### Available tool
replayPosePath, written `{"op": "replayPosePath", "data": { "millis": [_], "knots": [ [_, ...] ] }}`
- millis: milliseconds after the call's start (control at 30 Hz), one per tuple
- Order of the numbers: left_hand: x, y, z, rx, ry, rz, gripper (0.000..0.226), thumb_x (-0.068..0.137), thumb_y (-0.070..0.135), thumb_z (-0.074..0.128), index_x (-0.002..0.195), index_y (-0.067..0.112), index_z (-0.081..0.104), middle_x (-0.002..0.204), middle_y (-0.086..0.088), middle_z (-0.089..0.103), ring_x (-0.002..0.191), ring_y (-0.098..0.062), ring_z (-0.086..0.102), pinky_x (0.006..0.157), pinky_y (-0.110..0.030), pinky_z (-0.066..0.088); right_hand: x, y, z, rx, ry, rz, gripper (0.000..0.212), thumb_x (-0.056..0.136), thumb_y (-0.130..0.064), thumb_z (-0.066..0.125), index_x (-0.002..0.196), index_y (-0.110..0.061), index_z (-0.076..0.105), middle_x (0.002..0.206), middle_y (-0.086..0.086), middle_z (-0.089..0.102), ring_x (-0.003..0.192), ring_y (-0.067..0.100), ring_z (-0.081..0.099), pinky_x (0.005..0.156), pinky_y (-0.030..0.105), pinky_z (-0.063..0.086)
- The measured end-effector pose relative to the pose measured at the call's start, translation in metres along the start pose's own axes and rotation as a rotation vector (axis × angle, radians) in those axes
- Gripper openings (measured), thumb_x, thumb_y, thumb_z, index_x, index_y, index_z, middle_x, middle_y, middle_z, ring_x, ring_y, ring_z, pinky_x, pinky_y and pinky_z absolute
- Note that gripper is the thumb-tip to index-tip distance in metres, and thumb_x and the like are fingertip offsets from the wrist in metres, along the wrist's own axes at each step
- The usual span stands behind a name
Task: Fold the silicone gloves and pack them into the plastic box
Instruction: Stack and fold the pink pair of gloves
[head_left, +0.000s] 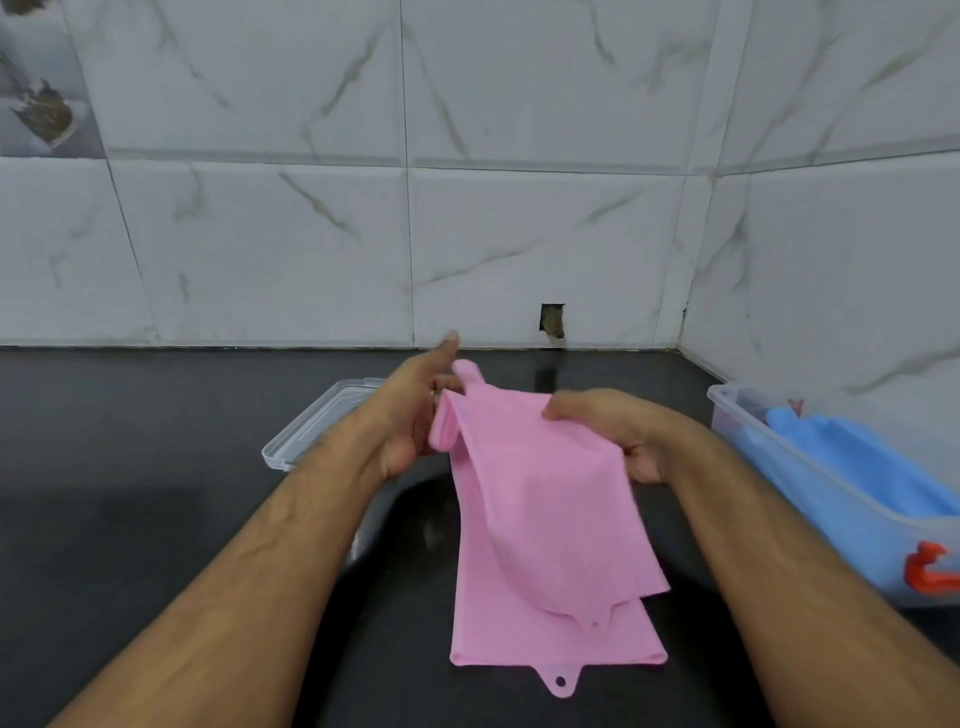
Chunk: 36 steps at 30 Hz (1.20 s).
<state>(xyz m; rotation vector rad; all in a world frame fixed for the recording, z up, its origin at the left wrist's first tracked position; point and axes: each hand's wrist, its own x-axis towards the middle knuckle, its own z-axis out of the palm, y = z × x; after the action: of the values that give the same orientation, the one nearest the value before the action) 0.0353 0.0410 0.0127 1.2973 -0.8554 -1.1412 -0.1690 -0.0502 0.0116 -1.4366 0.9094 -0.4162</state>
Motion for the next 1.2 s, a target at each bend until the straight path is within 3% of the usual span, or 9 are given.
{"op": "replayPosePath", "data": {
  "millis": [133, 233, 367, 500, 667, 833, 933, 1033, 1200],
  "knots": [
    [0.001, 0.000, 0.005, 0.025, 0.024, 0.205, 0.045, 0.094, 0.054, 0.062, 0.110, 0.012, 0.064, 0.093, -0.006, 0.072, 0.078, -0.023, 0.058, 0.072, -0.034, 0.046, 0.001, 0.000, -0.002, -0.393, 0.077, 0.060, 0.026, 0.091, -0.027, 0.053, 0.098, -0.005, 0.065, 0.063, 0.006, 0.066, 0.040, 0.011, 0.056, 0.034, 0.016, 0.037],
    [0.003, -0.006, 0.014, 0.177, 0.036, 0.422, 0.022, 0.094, 0.038, 0.071, 0.096, 0.016, 0.069, 0.087, 0.001, 0.066, 0.083, -0.016, 0.060, 0.075, -0.028, 0.046, -0.003, -0.002, -0.008, -0.431, 0.021, 0.055, 0.031, 0.086, -0.031, 0.056, 0.098, -0.006, 0.070, 0.075, 0.008, 0.070, 0.049, 0.013, 0.059, 0.040, 0.020, 0.046],
    [0.007, -0.016, 0.016, 0.485, 0.073, 0.564, 0.027, 0.093, 0.050, 0.066, 0.085, 0.025, 0.072, 0.075, 0.008, 0.063, 0.075, -0.011, 0.057, 0.079, -0.035, 0.051, -0.005, 0.001, -0.008, -0.463, -0.038, 0.052, 0.026, 0.089, -0.021, 0.058, 0.106, -0.008, 0.073, 0.097, 0.009, 0.078, 0.076, 0.017, 0.071, 0.056, 0.026, 0.056],
    [0.011, -0.017, 0.013, 0.535, 0.195, 0.524, 0.038, 0.098, 0.051, 0.056, 0.095, 0.019, 0.075, 0.097, -0.004, 0.076, 0.094, -0.012, 0.069, 0.091, -0.044, 0.055, -0.009, 0.001, -0.012, -0.488, -0.026, 0.056, 0.021, 0.093, -0.014, 0.060, 0.106, -0.005, 0.073, 0.105, 0.013, 0.077, 0.081, 0.019, 0.071, 0.057, 0.028, 0.058],
    [0.015, -0.016, 0.003, 0.780, 0.506, 0.364, 0.025, 0.099, 0.041, 0.057, 0.092, 0.018, 0.065, 0.087, 0.005, 0.068, 0.089, -0.019, 0.065, 0.070, -0.031, 0.044, -0.007, 0.005, -0.011, -0.489, 0.034, 0.003, 0.031, 0.095, -0.032, 0.068, 0.108, -0.004, 0.071, 0.103, 0.017, 0.076, 0.083, 0.023, 0.068, 0.053, 0.028, 0.057],
    [0.012, -0.021, 0.013, 0.943, 0.388, 0.166, 0.054, 0.093, 0.055, 0.062, 0.085, 0.002, 0.070, 0.086, -0.011, 0.075, 0.073, -0.027, 0.065, 0.065, -0.032, 0.050, 0.005, 0.008, -0.002, -0.638, 0.317, -0.076, 0.045, 0.100, -0.050, 0.049, 0.095, -0.006, 0.058, 0.080, 0.010, 0.064, 0.056, 0.023, 0.061, 0.045, 0.026, 0.053],
    [0.010, -0.021, 0.015, 0.923, 0.362, 0.133, 0.040, 0.088, 0.050, 0.072, 0.101, 0.015, 0.058, 0.098, -0.003, 0.061, 0.086, -0.022, 0.057, 0.070, -0.032, 0.044, 0.012, 0.009, 0.001, -0.735, 0.431, -0.138, 0.028, 0.101, -0.037, 0.047, 0.089, -0.012, 0.053, 0.080, 0.007, 0.062, 0.052, 0.022, 0.058, 0.041, 0.024, 0.047],
    [0.006, -0.019, 0.014, 0.887, 0.375, 0.109, 0.056, 0.086, 0.050, 0.075, 0.122, 0.013, 0.051, 0.111, 0.000, 0.052, 0.096, -0.021, 0.052, 0.076, -0.032, 0.041, 0.014, 0.007, 0.001, -0.673, 0.437, -0.174, 0.010, 0.093, -0.018, 0.045, 0.085, -0.016, 0.052, 0.079, 0.007, 0.061, 0.052, 0.021, 0.056, 0.038, 0.022, 0.042],
    [0.009, -0.023, 0.015, 0.916, 0.325, 0.102, 0.048, 0.085, 0.043, 0.079, 0.112, 0.009, 0.060, 0.106, -0.004, 0.063, 0.092, -0.022, 0.058, 0.065, -0.030, 0.042, 0.012, 0.003, 0.004, -0.549, 0.440, -0.210, 0.009, 0.087, -0.012, 0.046, 0.082, -0.019, 0.050, 0.084, 0.005, 0.059, 0.066, 0.021, 0.056, 0.049, 0.027, 0.045]
  ]
}}
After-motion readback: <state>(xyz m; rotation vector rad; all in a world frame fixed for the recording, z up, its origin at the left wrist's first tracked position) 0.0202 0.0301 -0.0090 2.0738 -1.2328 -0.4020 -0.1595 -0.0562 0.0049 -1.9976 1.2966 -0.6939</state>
